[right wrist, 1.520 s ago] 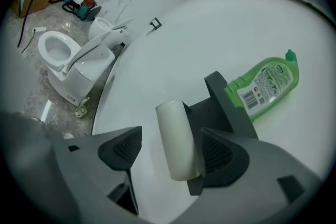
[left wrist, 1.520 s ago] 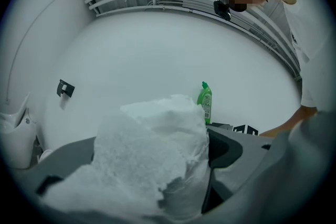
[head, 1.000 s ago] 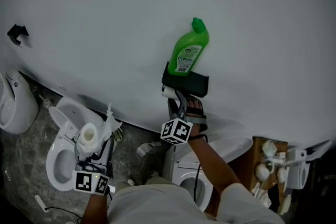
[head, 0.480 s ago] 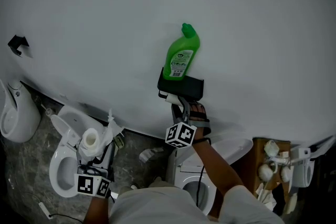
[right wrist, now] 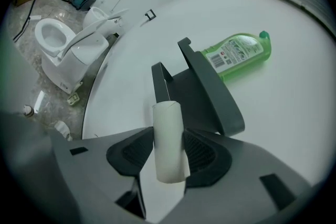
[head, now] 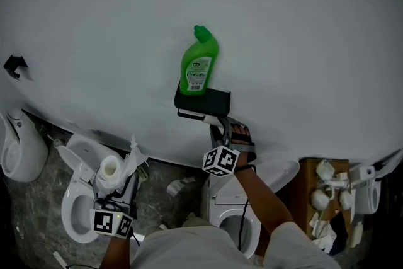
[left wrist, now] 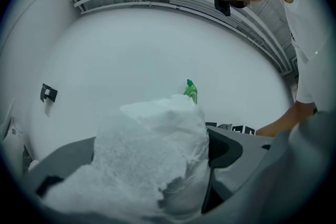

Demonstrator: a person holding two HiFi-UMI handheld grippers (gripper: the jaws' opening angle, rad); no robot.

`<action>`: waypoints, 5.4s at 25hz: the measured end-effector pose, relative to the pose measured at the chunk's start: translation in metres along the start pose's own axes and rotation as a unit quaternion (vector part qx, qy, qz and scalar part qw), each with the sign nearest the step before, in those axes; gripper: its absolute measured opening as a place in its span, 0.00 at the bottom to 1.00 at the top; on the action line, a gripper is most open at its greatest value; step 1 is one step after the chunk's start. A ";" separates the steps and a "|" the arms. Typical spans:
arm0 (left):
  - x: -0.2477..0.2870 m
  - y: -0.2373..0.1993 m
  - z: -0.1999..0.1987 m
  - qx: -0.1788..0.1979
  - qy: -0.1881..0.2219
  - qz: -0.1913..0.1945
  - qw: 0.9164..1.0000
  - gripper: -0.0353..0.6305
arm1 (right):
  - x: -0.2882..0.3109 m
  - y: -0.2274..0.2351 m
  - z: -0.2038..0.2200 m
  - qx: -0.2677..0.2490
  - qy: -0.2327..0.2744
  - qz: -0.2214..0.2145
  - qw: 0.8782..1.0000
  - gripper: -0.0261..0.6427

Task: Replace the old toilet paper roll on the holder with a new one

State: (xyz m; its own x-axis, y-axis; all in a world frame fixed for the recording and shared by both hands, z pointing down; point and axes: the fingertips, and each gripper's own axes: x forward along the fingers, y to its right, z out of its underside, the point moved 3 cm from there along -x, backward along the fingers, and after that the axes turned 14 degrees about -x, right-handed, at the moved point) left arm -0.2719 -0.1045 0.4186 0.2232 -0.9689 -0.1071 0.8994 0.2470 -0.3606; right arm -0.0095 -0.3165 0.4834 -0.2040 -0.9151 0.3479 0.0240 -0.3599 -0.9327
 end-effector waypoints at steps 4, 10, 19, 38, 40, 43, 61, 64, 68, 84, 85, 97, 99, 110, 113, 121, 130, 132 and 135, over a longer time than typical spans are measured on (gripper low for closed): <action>0.006 0.009 -0.004 0.016 -0.002 0.008 1.000 0.59 | -0.007 0.003 0.025 0.018 -0.017 -0.001 1.000 0.32; 0.022 0.021 -0.009 0.044 -0.008 0.021 0.999 0.59 | -0.022 0.009 0.060 0.046 -0.034 0.003 0.998 0.31; 0.051 0.050 -0.009 0.093 -0.022 0.050 0.994 0.59 | -0.060 0.031 0.108 0.161 -0.043 0.036 0.985 0.31; 0.125 0.146 0.028 0.361 -0.056 0.173 0.915 0.59 | -0.163 0.045 0.122 0.444 0.036 0.059 0.893 0.31; 0.135 0.166 0.050 0.381 -0.047 0.214 0.898 0.59 | -0.171 0.043 0.124 0.467 0.043 0.058 0.881 0.31; 0.147 0.193 0.076 0.416 -0.057 0.255 0.871 0.59 | -0.181 0.039 0.128 0.484 0.049 0.057 0.872 0.31; 0.219 0.247 0.191 0.685 -0.076 0.300 0.660 0.59 | -0.194 0.007 0.163 0.507 0.018 0.029 0.861 0.32; 0.231 0.245 0.194 0.710 -0.071 0.292 0.636 0.59 | -0.186 0.005 0.162 0.508 0.025 0.020 0.861 0.32; 0.235 0.250 0.196 0.745 -0.046 0.291 0.598 0.59 | -0.176 0.003 0.161 0.512 0.034 0.012 0.858 0.32; 0.251 0.224 0.202 0.784 -0.057 0.266 0.559 0.59 | -0.156 -0.001 0.141 0.514 0.056 -0.011 0.856 0.32; 0.251 0.218 0.200 0.783 -0.062 0.260 0.562 0.59 | -0.156 0.001 0.140 0.512 0.057 -0.011 0.857 0.32; 0.254 0.202 0.197 0.777 -0.077 0.237 0.578 0.55 | -0.153 0.007 0.126 0.502 0.062 -0.015 0.863 0.32; 0.255 0.199 0.202 0.781 -0.080 0.234 0.574 0.54 | -0.154 0.005 0.126 0.502 0.060 -0.016 0.863 0.32; 0.259 0.187 0.199 0.753 -0.107 0.207 0.616 0.53 | -0.164 0.001 0.137 0.508 0.051 -0.011 0.860 0.32; 0.258 0.177 0.192 0.732 -0.119 0.197 0.642 0.52 | -0.164 -0.001 0.138 0.508 0.054 -0.015 0.860 0.32; 0.254 0.150 0.181 0.721 -0.145 0.166 0.657 0.51 | -0.162 0.000 0.129 0.505 0.071 -0.022 0.860 0.31; 0.248 0.133 0.172 0.709 -0.162 0.147 0.671 0.51 | -0.169 0.002 0.122 0.503 0.079 -0.022 0.860 0.31; 0.248 0.128 0.169 0.706 -0.166 0.141 0.674 0.51 | -0.174 0.001 0.123 0.504 0.078 -0.023 0.860 0.31; 0.245 0.123 0.167 0.703 -0.172 0.139 0.675 0.51 | -0.180 -0.001 0.124 0.512 0.081 -0.024 0.855 0.31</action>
State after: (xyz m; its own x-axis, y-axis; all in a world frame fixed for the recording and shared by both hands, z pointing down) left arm -0.0437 -0.3142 0.5026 0.3135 -0.8941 0.3200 0.2174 0.3956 0.8923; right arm 0.1490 -0.1736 0.4337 -0.3605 -0.8870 0.2885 0.8389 -0.4436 -0.3154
